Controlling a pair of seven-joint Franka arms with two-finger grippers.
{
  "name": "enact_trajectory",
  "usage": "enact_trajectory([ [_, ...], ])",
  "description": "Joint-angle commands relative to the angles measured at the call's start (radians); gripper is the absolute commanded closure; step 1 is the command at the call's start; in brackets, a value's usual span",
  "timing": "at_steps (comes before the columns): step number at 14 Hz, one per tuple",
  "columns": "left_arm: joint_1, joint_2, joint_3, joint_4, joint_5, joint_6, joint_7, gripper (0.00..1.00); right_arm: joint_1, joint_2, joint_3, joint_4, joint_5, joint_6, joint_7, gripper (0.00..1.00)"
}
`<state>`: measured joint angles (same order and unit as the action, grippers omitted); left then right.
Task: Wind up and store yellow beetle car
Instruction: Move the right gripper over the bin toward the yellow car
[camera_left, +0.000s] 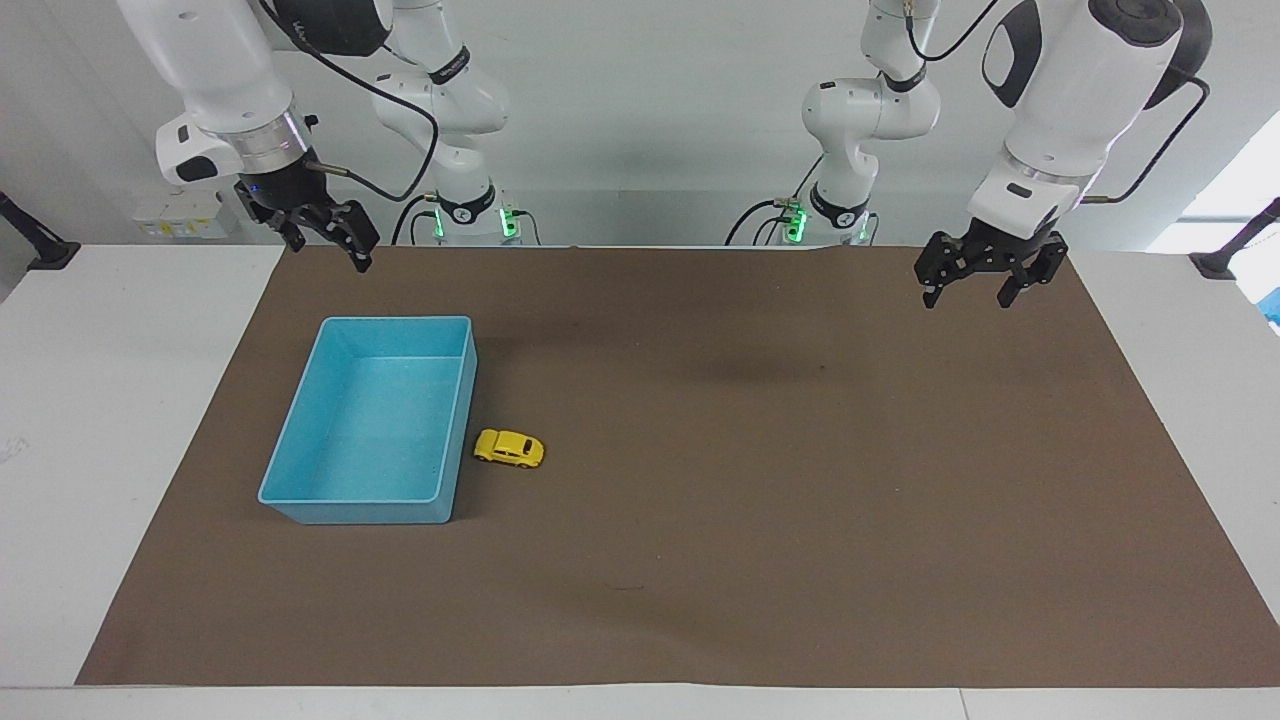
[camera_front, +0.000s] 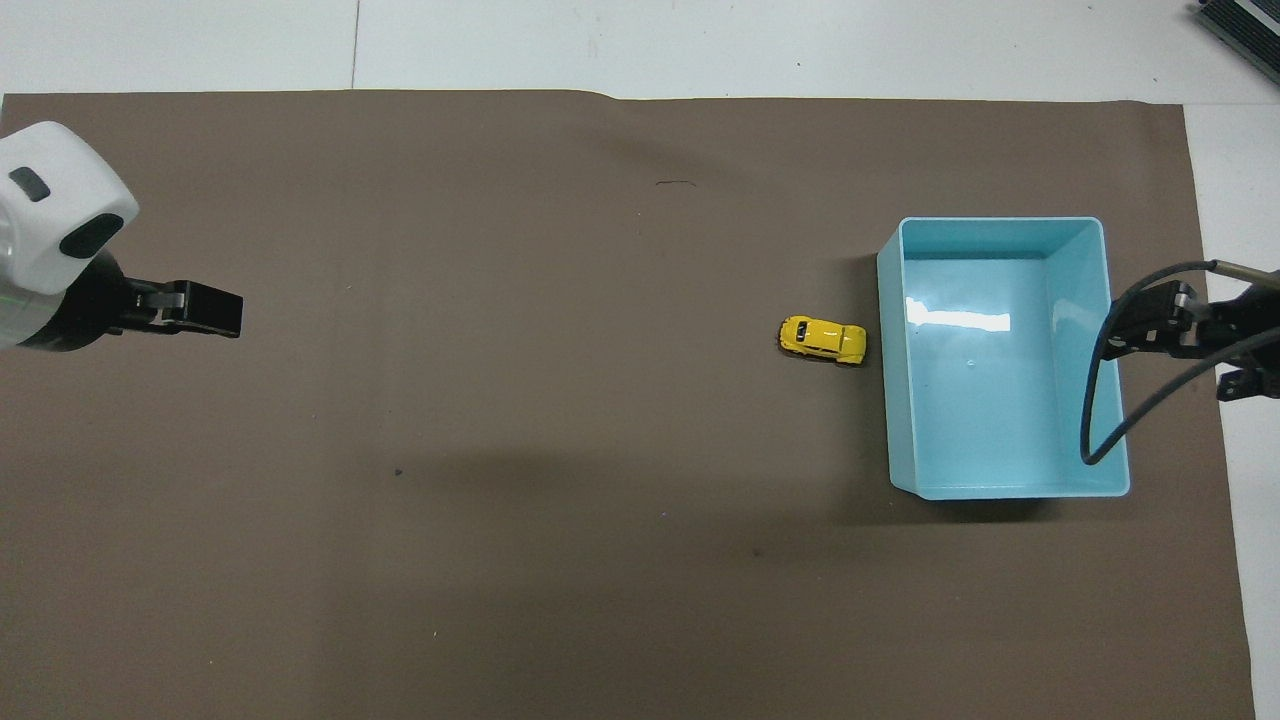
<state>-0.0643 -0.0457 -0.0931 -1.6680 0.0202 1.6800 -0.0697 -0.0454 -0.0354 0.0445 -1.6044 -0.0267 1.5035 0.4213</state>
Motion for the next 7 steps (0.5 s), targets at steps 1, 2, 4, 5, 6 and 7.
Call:
enact_trajectory([
  [1,0.015,-0.025,-0.002,-0.001,-0.017,-0.020,0.022,0.00,-0.004,-0.034,0.015,-0.042,0.022,0.046,0.132,0.00],
  [2,0.014,-0.025,0.000,-0.001,-0.017,-0.010,0.019,0.00,-0.004,-0.034,0.026,-0.043,0.022,0.053,0.186,0.00],
  [4,0.014,-0.025,0.000,-0.001,-0.017,-0.006,0.019,0.00,-0.004,-0.035,0.052,-0.045,0.043,0.054,0.302,0.00],
  [5,0.014,-0.025,0.001,-0.001,-0.017,-0.009,0.025,0.00,-0.004,-0.037,0.052,-0.045,0.056,0.054,0.359,0.00],
  [6,0.014,-0.028,0.003,-0.001,-0.017,-0.016,0.025,0.00,-0.004,-0.037,0.060,-0.045,0.060,0.054,0.408,0.00],
  [7,0.014,-0.035,0.004,0.002,-0.016,-0.019,0.025,0.00,-0.004,-0.037,0.066,-0.046,0.066,0.054,0.468,0.00],
])
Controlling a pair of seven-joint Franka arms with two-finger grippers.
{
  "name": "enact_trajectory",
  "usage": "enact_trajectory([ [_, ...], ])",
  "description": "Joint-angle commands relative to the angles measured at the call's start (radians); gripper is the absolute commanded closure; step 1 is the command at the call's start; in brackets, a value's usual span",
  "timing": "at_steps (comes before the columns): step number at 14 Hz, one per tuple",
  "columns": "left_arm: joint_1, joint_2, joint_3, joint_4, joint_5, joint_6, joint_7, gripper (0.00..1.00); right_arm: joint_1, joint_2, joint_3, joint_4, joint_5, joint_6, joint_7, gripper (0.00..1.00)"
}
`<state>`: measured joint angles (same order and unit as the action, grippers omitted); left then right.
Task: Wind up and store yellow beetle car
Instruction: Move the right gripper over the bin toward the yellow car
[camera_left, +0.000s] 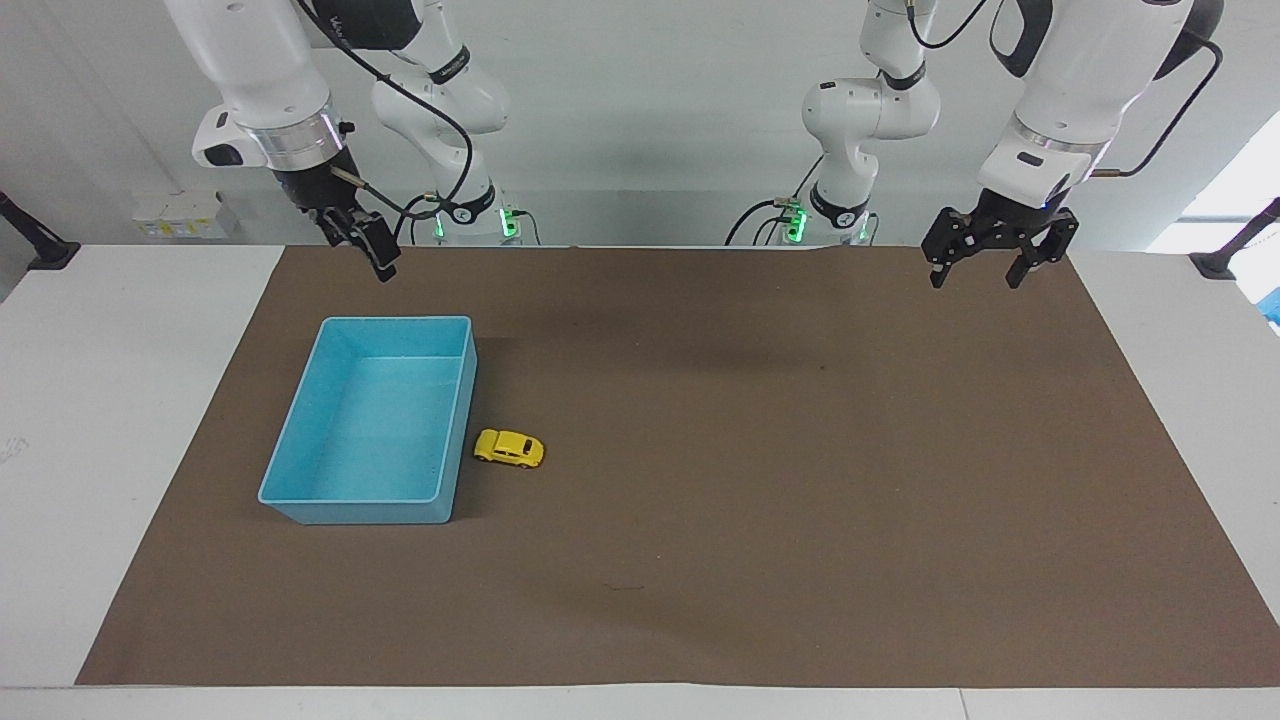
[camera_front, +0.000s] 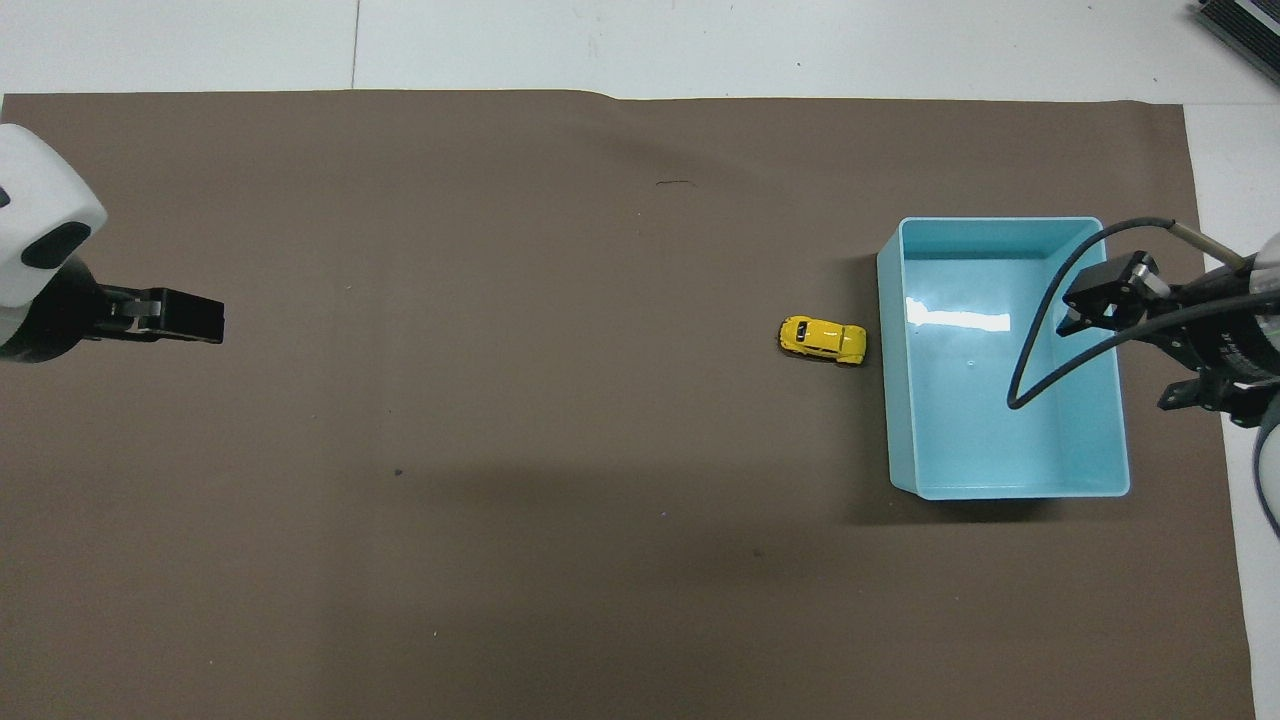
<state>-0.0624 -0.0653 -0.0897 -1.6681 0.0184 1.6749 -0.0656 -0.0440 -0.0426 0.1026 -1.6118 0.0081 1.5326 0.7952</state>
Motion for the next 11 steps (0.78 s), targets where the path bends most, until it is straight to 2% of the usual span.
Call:
enact_trajectory([
  [1,0.012,-0.027,-0.002,0.002,-0.014,-0.024,0.020,0.00,-0.005,-0.030,0.014,-0.042,0.039,0.024,0.151,0.00],
  [5,0.013,-0.044,-0.002,0.001,-0.015,-0.138,0.017,0.00,-0.004,-0.028,0.052,-0.059,0.056,0.089,0.404,0.00],
  [7,0.013,-0.047,-0.001,-0.005,-0.015,-0.129,0.018,0.00,0.004,-0.011,0.080,-0.059,0.055,0.122,0.528,0.00],
  [11,0.013,-0.048,-0.001,-0.012,-0.014,-0.121,0.026,0.00,0.042,0.056,0.080,-0.057,0.035,0.190,0.702,0.00],
])
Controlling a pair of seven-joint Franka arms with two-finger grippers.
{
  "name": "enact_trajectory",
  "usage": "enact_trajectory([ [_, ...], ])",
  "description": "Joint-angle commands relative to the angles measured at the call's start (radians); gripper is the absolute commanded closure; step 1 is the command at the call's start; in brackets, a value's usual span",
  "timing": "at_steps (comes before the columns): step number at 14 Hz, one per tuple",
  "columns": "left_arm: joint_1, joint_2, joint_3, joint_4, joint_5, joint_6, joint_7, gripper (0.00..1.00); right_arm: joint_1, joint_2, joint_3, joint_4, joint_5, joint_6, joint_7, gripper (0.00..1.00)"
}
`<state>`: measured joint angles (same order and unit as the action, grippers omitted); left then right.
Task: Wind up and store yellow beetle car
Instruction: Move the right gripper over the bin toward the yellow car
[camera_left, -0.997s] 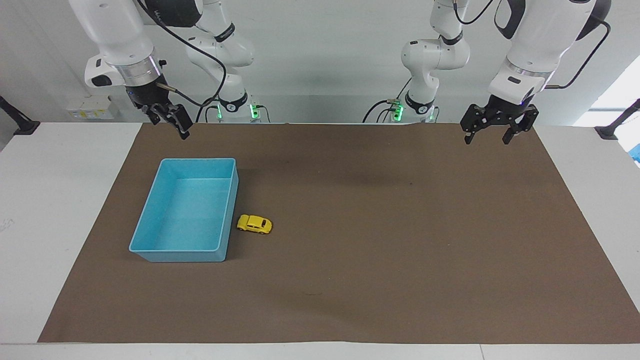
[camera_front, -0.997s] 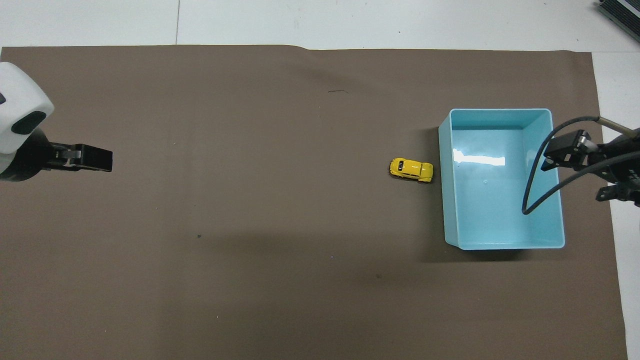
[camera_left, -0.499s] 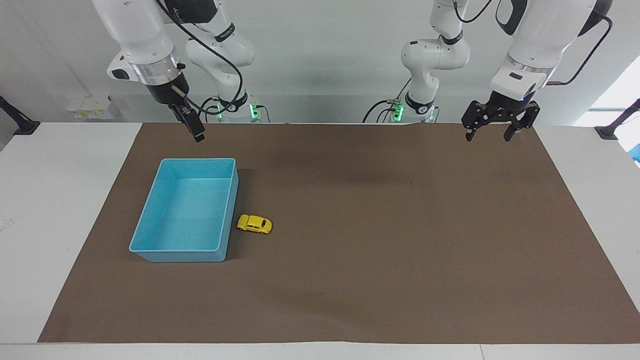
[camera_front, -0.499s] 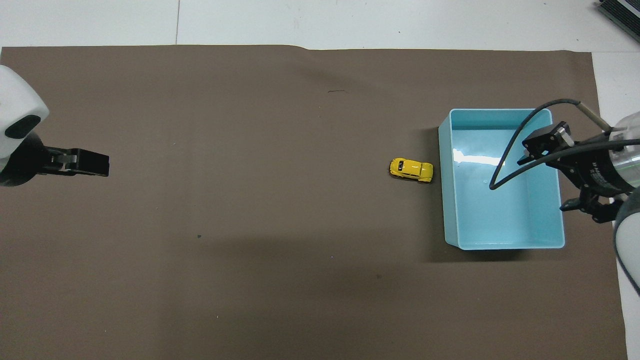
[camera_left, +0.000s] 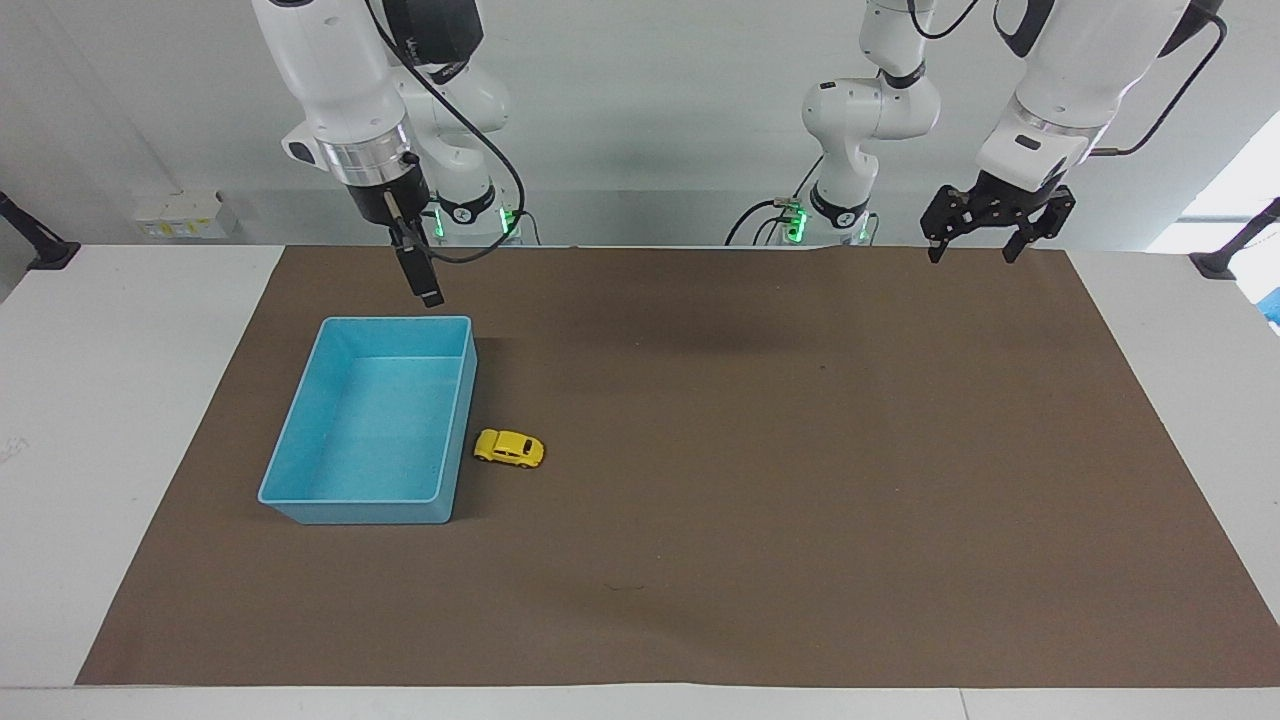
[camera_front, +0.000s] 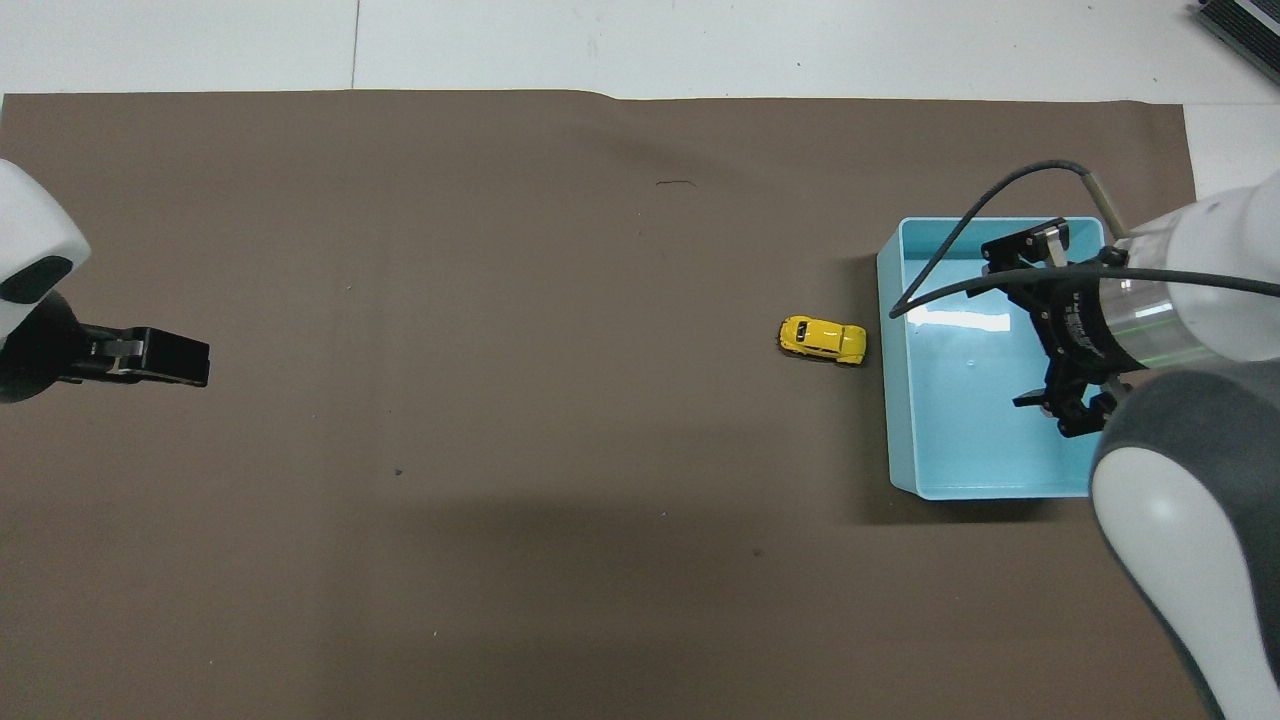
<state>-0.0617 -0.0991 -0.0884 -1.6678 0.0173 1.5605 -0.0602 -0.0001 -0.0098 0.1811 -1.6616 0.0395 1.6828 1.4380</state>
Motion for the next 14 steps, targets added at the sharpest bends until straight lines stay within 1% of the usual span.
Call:
enact_trajectory([
  [1,0.013,-0.020,-0.002,-0.020,-0.013,0.001,0.028,0.00,0.002,0.040,0.001,-0.006,0.003,0.052,0.082,0.00],
  [4,0.020,-0.048,0.007,-0.069,-0.016,0.039,0.065,0.00,0.032,0.103,0.001,0.000,-0.022,0.078,0.159,0.00],
  [5,0.040,-0.047,0.007,-0.070,-0.034,0.073,0.060,0.00,0.044,0.126,0.001,0.000,-0.044,0.093,0.200,0.00],
  [7,0.043,-0.041,0.007,-0.064,-0.057,0.110,0.059,0.00,0.058,0.171,0.001,-0.004,-0.053,0.138,0.258,0.00],
  [10,0.045,-0.036,0.009,-0.021,-0.076,0.113,0.059,0.00,0.066,0.227,0.001,-0.024,-0.075,0.213,0.343,0.00],
  [11,0.045,-0.034,0.009,-0.007,-0.074,0.095,0.059,0.00,0.066,0.244,0.001,-0.036,-0.087,0.231,0.366,0.00],
  [14,0.043,-0.037,0.007,-0.010,-0.073,0.081,0.066,0.00,0.064,0.248,0.001,-0.099,-0.089,0.300,0.409,0.00],
])
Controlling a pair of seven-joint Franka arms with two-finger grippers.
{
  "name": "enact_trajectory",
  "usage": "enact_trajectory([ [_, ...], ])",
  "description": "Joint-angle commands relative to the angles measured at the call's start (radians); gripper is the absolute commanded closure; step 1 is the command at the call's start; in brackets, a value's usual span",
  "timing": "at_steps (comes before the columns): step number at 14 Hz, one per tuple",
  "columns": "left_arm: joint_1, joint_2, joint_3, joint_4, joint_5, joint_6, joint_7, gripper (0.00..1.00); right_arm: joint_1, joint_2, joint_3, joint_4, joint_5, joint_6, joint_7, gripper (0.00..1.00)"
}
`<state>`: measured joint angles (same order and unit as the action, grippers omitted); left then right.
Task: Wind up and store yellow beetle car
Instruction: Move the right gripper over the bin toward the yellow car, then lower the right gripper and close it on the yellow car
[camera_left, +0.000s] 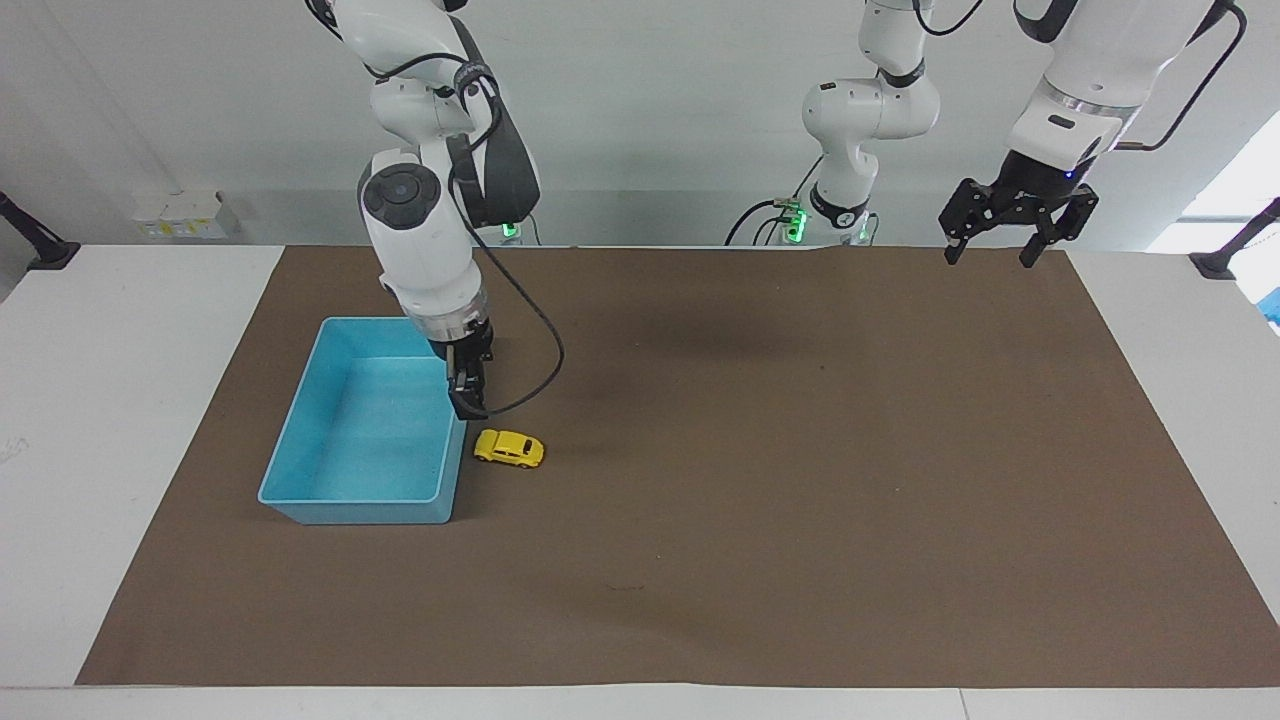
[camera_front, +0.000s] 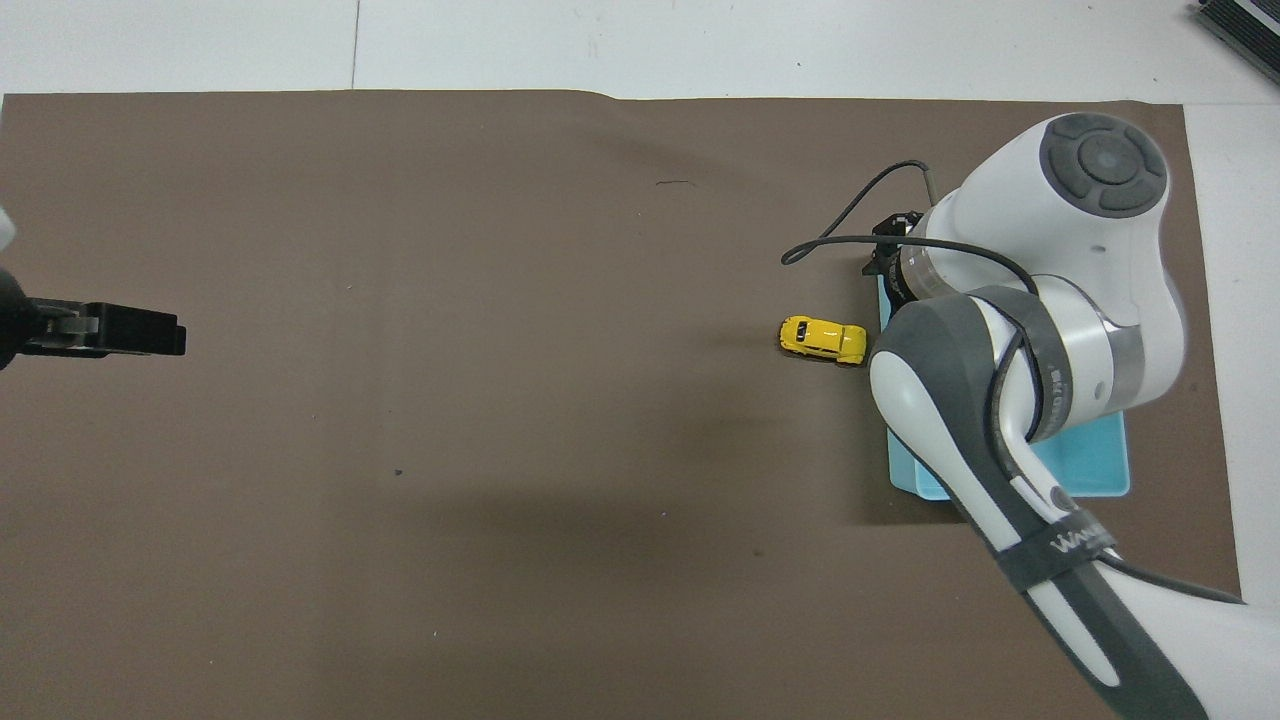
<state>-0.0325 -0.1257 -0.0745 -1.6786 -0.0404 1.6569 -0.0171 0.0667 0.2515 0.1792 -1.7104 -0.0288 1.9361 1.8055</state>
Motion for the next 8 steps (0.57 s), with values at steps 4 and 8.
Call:
enact_trajectory([
  [4,0.011,-0.014,-0.007,0.002,-0.007,-0.066,0.026,0.00,-0.001,-0.003,0.003,-0.164,-0.020,0.193,0.074,0.00],
  [8,0.016,-0.015,-0.008,0.000,-0.007,-0.060,0.023,0.00,0.018,0.037,0.003,-0.180,-0.022,0.256,0.101,0.00],
])
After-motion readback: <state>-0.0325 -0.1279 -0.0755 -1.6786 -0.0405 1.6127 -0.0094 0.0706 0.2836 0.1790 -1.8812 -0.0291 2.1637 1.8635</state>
